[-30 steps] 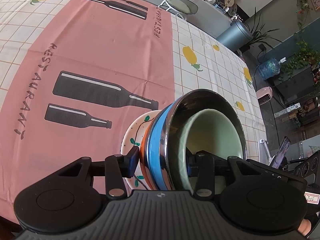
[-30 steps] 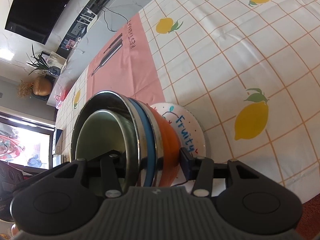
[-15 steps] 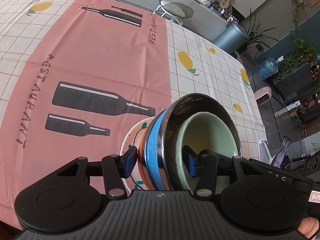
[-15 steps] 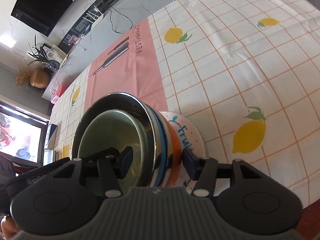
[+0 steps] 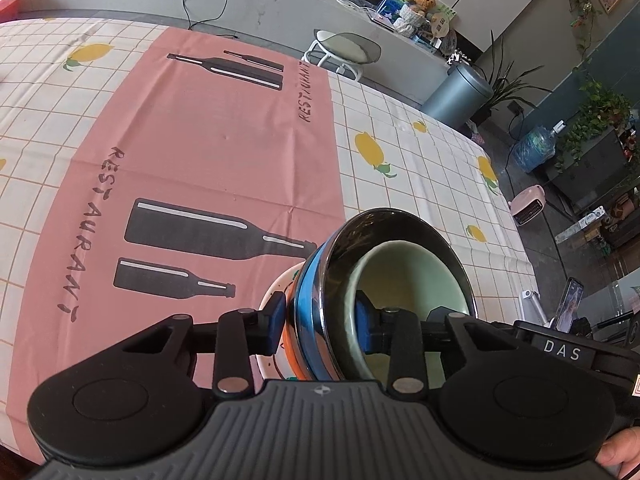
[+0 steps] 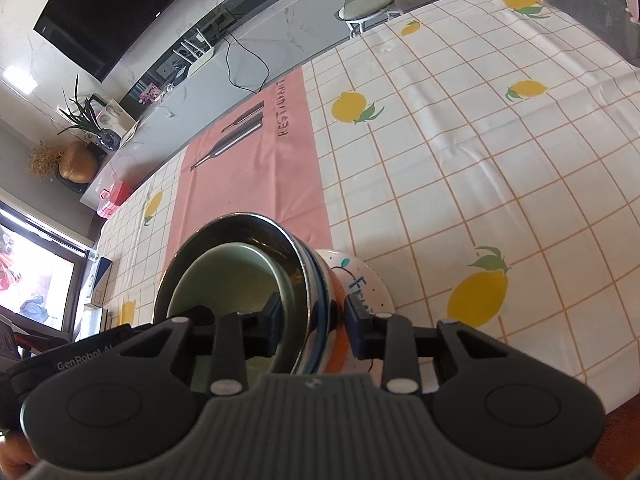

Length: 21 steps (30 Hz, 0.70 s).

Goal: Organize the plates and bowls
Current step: 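Lower the bowl stack onto the plates and open both grippers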

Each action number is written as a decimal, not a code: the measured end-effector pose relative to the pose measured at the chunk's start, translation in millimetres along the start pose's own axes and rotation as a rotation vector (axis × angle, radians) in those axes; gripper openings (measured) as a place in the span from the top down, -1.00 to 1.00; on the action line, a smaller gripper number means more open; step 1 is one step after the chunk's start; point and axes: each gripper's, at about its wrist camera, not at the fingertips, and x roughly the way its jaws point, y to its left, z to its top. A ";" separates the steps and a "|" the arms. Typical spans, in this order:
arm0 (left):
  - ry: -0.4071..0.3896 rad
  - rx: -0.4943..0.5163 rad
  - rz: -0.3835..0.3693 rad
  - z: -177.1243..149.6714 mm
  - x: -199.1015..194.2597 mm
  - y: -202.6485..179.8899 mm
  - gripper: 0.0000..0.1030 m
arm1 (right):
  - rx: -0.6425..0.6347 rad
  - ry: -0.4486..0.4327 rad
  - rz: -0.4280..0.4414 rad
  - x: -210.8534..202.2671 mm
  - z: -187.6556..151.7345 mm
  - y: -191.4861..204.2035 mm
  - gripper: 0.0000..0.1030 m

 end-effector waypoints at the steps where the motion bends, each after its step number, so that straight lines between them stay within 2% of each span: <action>1: 0.001 0.000 0.002 0.4 -0.1 0.1 0.24 | -0.001 0.000 0.001 0.4 0.2 0.5 0.38; 9: 0.011 -0.003 -0.009 2.1 0.2 2.1 0.24 | -0.005 -0.006 -0.011 1.1 0.5 3.5 0.38; 11: 0.008 -0.019 -0.021 2.6 -1.2 4.7 0.23 | -0.010 -0.002 -0.013 0.5 0.0 5.1 0.32; 13: -0.006 -0.016 -0.033 3.6 -6.0 5.3 0.12 | -0.025 -0.011 -0.011 -2.2 -1.0 8.3 0.22; 15: -0.032 0.009 -0.027 4.0 -13.3 1.8 -0.02 | -0.057 -0.029 -0.023 -6.7 -2.0 14.7 0.20; 21: -0.161 0.180 -0.005 4.9 -53.7 -21.2 -0.17 | -0.210 -0.121 -0.073 -29.7 -4.6 49.4 0.04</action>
